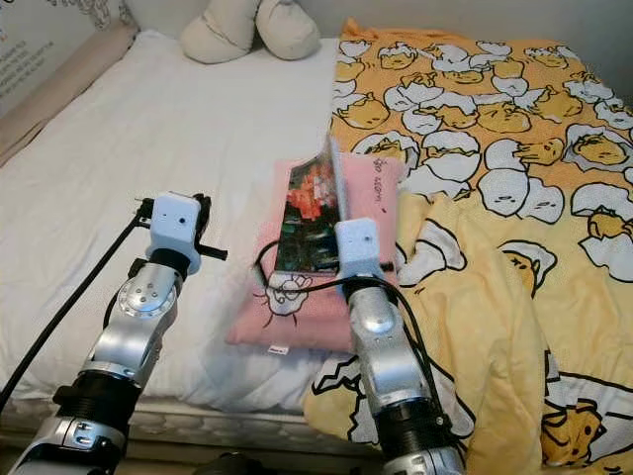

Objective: Clean up the room

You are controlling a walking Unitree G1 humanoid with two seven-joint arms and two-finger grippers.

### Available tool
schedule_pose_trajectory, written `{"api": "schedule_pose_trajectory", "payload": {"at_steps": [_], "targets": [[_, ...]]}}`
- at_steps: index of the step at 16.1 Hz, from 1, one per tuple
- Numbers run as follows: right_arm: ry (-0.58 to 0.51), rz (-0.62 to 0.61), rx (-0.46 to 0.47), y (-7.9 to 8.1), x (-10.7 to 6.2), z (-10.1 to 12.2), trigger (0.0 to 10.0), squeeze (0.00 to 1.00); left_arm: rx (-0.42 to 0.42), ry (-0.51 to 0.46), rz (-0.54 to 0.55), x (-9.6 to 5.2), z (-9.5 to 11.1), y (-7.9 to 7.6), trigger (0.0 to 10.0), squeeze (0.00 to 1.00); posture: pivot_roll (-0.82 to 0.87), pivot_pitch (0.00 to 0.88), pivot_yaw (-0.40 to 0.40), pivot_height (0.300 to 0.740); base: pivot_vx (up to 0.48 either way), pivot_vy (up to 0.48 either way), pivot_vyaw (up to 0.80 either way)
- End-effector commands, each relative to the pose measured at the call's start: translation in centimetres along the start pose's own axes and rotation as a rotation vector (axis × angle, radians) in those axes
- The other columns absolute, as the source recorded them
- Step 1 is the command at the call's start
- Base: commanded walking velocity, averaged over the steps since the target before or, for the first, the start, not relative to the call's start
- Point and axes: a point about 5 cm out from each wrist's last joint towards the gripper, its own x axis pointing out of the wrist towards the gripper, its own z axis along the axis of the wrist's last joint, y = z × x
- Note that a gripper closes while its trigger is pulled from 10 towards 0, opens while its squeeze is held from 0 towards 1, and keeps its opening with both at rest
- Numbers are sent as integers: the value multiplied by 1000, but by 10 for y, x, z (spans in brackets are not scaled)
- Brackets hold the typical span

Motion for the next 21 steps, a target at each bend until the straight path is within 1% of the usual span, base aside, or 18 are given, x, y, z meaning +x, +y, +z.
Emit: {"api": "schedule_pose_trajectory", "payload": {"at_steps": [1, 2, 3, 4, 5, 6, 7, 8, 9, 10, 11, 12, 14, 15, 18, 20, 21], "targets": [[66, -17, 65, -9, -1, -12, 0, 0, -21, 8, 5, -1, -1, 1, 10000, 0, -109, 0, 77, 736, 0, 0, 0], [74, -21, 89, -10, -1, -13, 0, 0, -25, 11, 7, -1, -2, 2, 10000, 0, -109, 0, 77, 736, 0, 0, 0], [87, -32, 171, -15, -1, -15, 0, 0, -45, 18, 13, -1, -3, 3, 10000, 0, -109, 0, 77, 736, 0, 0, 0], [85, -31, 232, -15, -1, -14, 0, 0, -64, 24, 21, 0, -3, 5, 10000, 0, -109, 0, 78, 736, 0, 0, 0], [66, -23, 296, -15, 0, -8, 0, 0, -88, 38, 34, 1, -5, 7, 10000, 0, -110, 0, 78, 736, 0, 0, 0], [12, -14, 333, -18, 2, 6, 0, 0, -127, 61, 52, 1, -8, 10, 10000, 0, -110, 0, 78, 736, 0, 0, 0], [-61, -16, 320, -23, 4, 21, 0, 0, -167, 82, 68, 0, -12, 13, 10000, 0, -115, 0, 78, 736, 0, 0, 0], [-133, -31, 247, -30, 4, 34, 0, 0, -196, 93, 80, -1, -15, 16, 10000, 0, -115, 0, 78, 736, 0, 0, 0], [-185, -48, 154, -37, 3, 43, 0, 0, -214, 98, 91, -2, -18, 19, 10000, 0, -121, 0, 78, 736, 0, 0, 0], [-221, -66, 45, -44, -2, 48, 0, 0, -221, 107, 99, -5, -20, 21, 10000, 0, -124, 0, 75, 736, 0, 0, 0], [-221, -66, 45, -44, -2, 48, 0, 0, -221, 107, 99, -5, -20, 21, 10000, 0, -124, 0, 75, 736, 0, 0, 0], [-200, -64, -21, -46, -12, 37, 0, 0, -195, 106, 76, -9, -21, 18, 10000, 0, -125, 0, 79, 736, 0, 472, 0], [-162, -73, -10, -47, -18, 24, 0, 0, -166, 100, 57, -10, -22, 15, 10000, 0, -129, 0, 83, 736, 0, 472, 0], [-155, -83, 7, -47, -18, 21, 0, 0, -172, 98, 55, -9, -21, 15, 10000, 0, -129, 0, 85, 736, 0, 472, 0], [-159, -56, -7, -38, -18, 18, 0, 0, -149, 72, 21, -5, -14, 12, 10000, 0, -131, 0, 90, 736, 0, 475, 0], [-156, -59, -12, -38, -19, 16, 0, 0, -153, 76, 28, -4, -14, 13, 10000, 0, -132, 0, 91, 736, 0, 476, 0], [-153, -63, -17, -38, -20, 14, 0, 0, -159, 74, 36, -5, -15, 14, 10000, 1000, -132, 0, 91, 736, 0, 480, 0]]}}
